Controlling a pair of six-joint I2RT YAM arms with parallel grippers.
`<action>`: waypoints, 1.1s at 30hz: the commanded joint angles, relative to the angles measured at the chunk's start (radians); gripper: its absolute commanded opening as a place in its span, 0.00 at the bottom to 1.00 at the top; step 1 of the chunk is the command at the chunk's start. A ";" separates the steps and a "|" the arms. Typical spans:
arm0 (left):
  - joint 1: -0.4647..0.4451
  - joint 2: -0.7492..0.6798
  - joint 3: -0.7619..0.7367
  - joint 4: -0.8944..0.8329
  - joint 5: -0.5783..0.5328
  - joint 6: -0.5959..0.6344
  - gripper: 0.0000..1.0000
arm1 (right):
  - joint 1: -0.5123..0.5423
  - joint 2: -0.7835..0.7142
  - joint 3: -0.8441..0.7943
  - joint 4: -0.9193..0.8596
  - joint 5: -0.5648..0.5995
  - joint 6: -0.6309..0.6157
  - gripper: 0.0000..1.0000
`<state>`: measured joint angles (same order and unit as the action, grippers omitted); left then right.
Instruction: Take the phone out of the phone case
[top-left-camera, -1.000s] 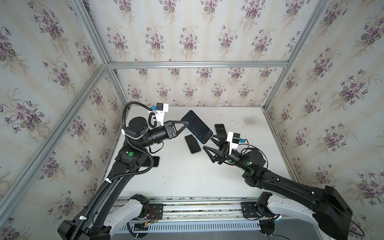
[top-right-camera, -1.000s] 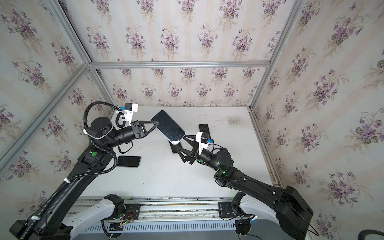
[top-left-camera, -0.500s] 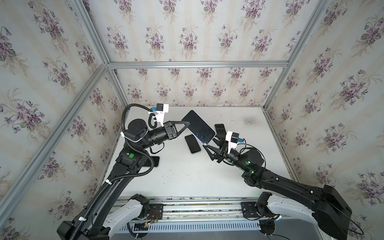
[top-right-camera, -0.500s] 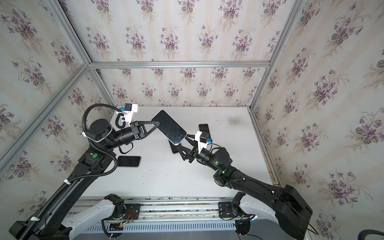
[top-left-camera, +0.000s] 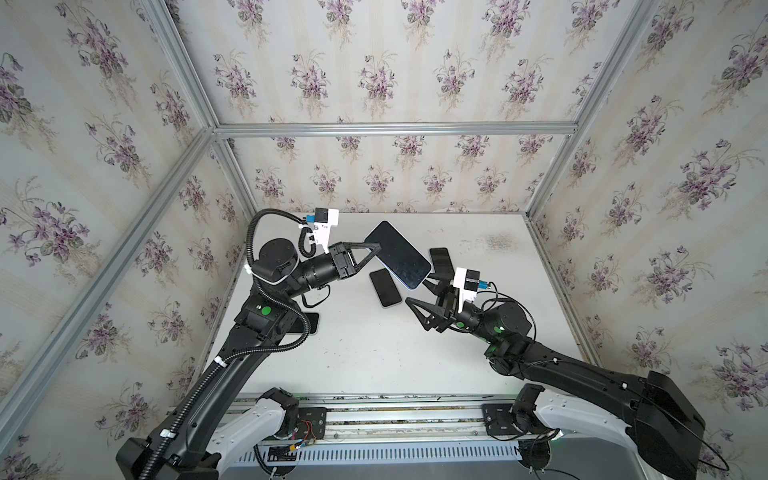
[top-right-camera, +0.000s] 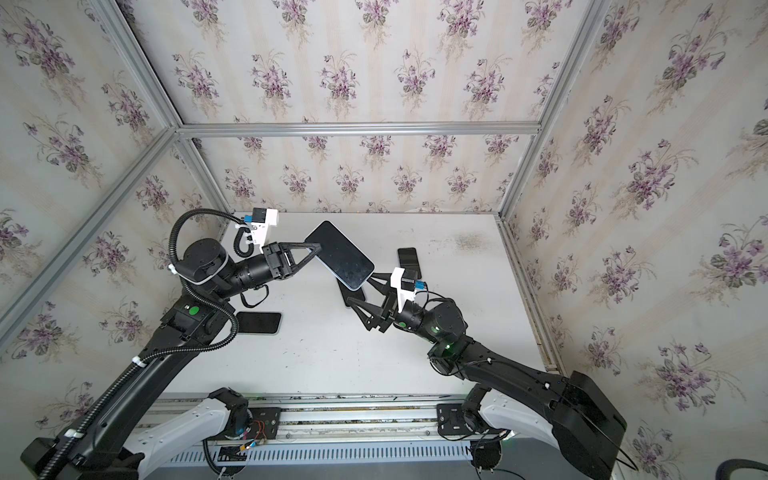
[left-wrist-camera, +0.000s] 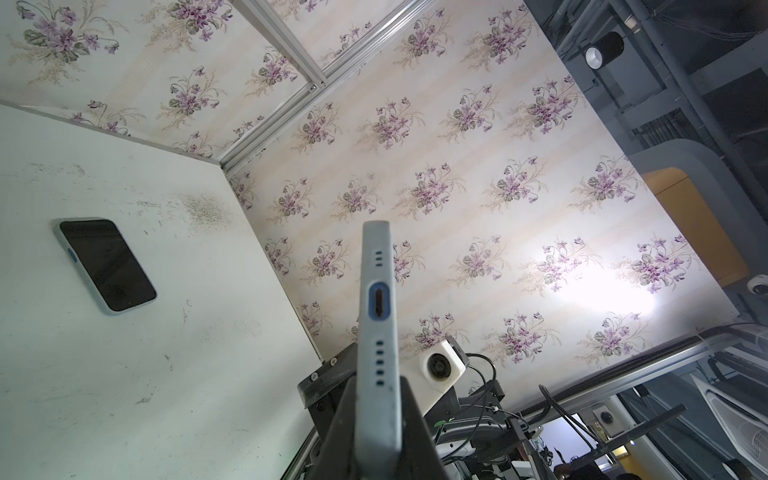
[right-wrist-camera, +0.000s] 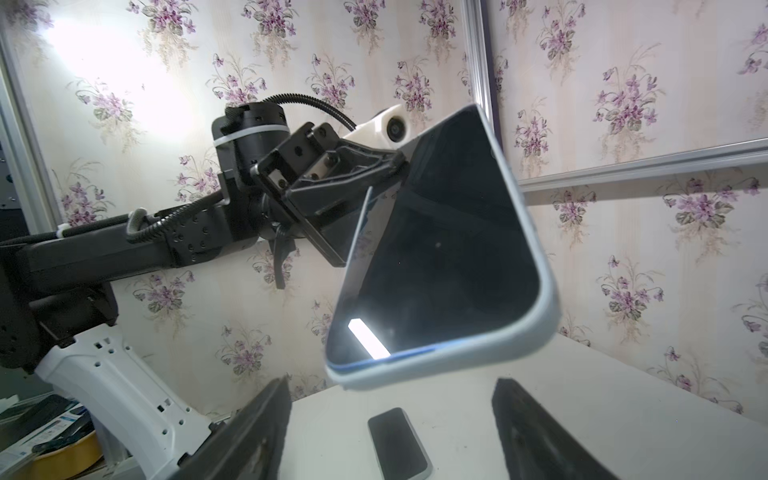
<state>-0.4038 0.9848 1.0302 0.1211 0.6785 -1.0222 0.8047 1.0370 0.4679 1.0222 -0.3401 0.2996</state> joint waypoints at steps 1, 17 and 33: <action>0.001 -0.007 -0.005 0.089 -0.009 -0.020 0.00 | 0.002 -0.003 0.003 0.070 -0.023 0.022 0.80; -0.023 -0.016 -0.024 0.122 0.006 -0.044 0.00 | 0.002 -0.018 0.008 -0.004 0.117 -0.016 0.77; -0.052 -0.005 -0.016 0.135 0.000 -0.061 0.00 | 0.002 0.032 0.078 -0.178 0.179 -0.091 0.73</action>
<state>-0.4507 0.9813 1.0035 0.1719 0.6323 -1.0496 0.8085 1.0519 0.5224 0.9146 -0.2310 0.2401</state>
